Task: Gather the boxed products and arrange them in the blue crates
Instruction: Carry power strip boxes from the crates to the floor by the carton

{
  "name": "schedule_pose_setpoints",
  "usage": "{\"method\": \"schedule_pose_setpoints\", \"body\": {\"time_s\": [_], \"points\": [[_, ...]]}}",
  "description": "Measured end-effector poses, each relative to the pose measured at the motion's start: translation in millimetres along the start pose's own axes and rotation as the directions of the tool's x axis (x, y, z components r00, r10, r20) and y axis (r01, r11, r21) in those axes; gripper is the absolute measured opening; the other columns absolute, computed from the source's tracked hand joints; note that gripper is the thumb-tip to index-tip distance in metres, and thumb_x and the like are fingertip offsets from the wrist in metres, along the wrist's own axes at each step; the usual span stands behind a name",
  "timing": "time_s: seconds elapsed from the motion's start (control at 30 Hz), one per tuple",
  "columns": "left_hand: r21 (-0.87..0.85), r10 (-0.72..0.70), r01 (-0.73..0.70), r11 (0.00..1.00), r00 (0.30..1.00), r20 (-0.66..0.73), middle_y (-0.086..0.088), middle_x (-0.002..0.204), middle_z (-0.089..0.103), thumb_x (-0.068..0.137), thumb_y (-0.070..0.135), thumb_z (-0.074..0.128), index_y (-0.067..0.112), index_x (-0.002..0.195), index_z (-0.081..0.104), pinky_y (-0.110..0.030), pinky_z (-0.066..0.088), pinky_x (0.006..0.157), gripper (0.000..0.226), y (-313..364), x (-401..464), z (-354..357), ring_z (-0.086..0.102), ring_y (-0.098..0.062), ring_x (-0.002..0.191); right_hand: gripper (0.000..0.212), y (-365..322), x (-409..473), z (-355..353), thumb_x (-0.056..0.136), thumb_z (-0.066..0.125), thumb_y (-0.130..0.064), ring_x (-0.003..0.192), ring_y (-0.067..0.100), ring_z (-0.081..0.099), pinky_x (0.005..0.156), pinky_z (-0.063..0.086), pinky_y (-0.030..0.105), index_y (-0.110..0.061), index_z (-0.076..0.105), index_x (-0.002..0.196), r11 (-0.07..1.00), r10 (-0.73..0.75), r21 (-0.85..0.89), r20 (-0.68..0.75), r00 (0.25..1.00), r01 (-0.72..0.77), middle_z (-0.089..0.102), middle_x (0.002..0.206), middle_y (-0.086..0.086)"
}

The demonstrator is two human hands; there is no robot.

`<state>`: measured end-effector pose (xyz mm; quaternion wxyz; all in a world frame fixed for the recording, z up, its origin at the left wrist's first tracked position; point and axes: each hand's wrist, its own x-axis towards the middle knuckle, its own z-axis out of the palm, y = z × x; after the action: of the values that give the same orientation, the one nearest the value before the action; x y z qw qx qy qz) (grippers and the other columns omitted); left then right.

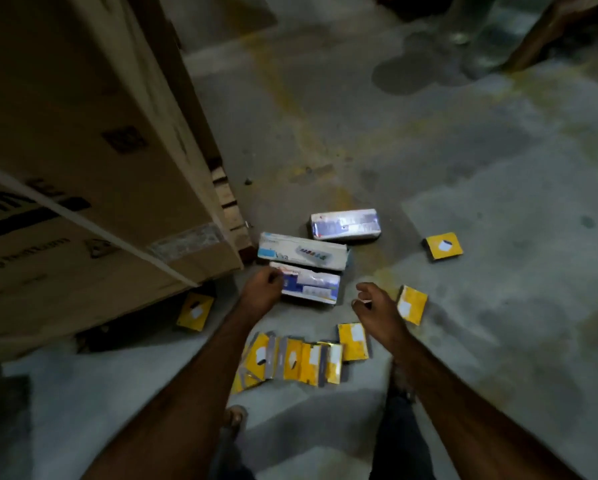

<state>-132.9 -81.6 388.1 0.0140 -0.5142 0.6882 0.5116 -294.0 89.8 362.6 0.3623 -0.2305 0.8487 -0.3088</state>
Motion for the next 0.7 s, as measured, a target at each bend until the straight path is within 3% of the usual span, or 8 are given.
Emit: {"method": "schedule_pose_setpoints", "body": {"time_s": [0.1, 0.2, 0.33, 0.47, 0.6, 0.7], "points": [[-0.02, -0.14, 0.14, 0.99, 0.99, -0.026, -0.018, 0.086, 0.059, 0.099, 0.012, 0.048, 0.001, 0.102, 0.065, -0.027, 0.035, 0.056, 0.02, 6, 31, 77, 0.052, -0.02, 0.075, 0.047, 70, 63, -13, 0.085, 0.065, -0.01, 0.1, 0.03, 0.063, 0.082, 0.048, 0.03, -0.007, 0.053, 0.131, 0.997, 0.018, -0.081, 0.103, 0.994, -0.01, 0.057, 0.121, 0.018], [-0.047, -0.255, 0.261, 0.964, 0.962, 0.1, -0.019, 0.1, 0.06, 0.098, 0.007, 0.051, -0.004, 0.114, 0.062, -0.019, 0.04, 0.062, 0.022, -6, 56, 145, 0.054, -0.016, 0.082, 0.061, 131, 114, -13, 0.082, 0.07, -0.017, 0.107, 0.03, 0.059, 0.093, 0.049, 0.044, -0.01, 0.046, 0.137, 0.989, 0.032, -0.151, 0.269, 0.963, 0.009, 0.052, 0.124, 0.019], [-0.249, -0.484, 0.514, 0.821, 0.858, 0.173, -0.012, 0.101, 0.061, 0.099, 0.009, 0.049, 0.001, 0.123, 0.057, -0.008, 0.042, 0.048, 0.026, -44, 102, 213, 0.055, -0.012, 0.075, 0.063, 193, 190, 4, 0.082, 0.069, -0.022, 0.117, 0.034, 0.053, 0.096, 0.046, 0.047, -0.011, 0.044, 0.139, 0.934, -0.046, -0.303, 0.42, 0.907, 0.188, 0.051, 0.127, 0.016], [-0.355, -0.52, 0.525, 0.773, 0.846, 0.118, -0.01, 0.095, 0.06, 0.098, 0.005, 0.048, 0.003, 0.117, 0.057, -0.007, 0.042, 0.045, 0.02, -118, 159, 265, 0.057, -0.01, 0.072, 0.064, 239, 265, 63, 0.084, 0.068, -0.034, 0.125, 0.032, 0.045, 0.101, 0.042, 0.042, -0.017, 0.042, 0.14, 0.848, -0.088, -0.421, 0.485, 0.87, 0.321, 0.047, 0.135, 0.012], [-0.567, -0.547, 0.53, 0.63, 0.822, 0.161, -0.006, 0.083, 0.061, 0.099, 0.004, 0.045, 0.01, 0.104, 0.056, -0.017, 0.041, 0.049, 0.014, -197, 204, 303, 0.055, -0.013, 0.066, 0.083, 274, 319, 144, 0.078, 0.075, -0.044, 0.133, 0.032, 0.037, 0.106, 0.038, 0.042, -0.016, 0.035, 0.145, 0.751, -0.177, -0.465, 0.542, 0.821, 0.469, 0.039, 0.145, 0.011], [-0.621, -0.573, 0.561, 0.547, 0.792, 0.211, -0.003, 0.081, 0.059, 0.101, 0.012, 0.043, 0.019, 0.091, 0.055, -0.016, 0.038, 0.047, 0.017, -242, 241, 331, 0.05, -0.014, 0.067, 0.101, 299, 356, 198, 0.076, 0.073, -0.053, 0.146, 0.034, 0.015, 0.117, 0.022, 0.048, -0.018, 0.016, 0.153, 0.608, -0.206, -0.577, 0.549, 0.81, 0.546, 0.013, 0.159, 0.016]]}}
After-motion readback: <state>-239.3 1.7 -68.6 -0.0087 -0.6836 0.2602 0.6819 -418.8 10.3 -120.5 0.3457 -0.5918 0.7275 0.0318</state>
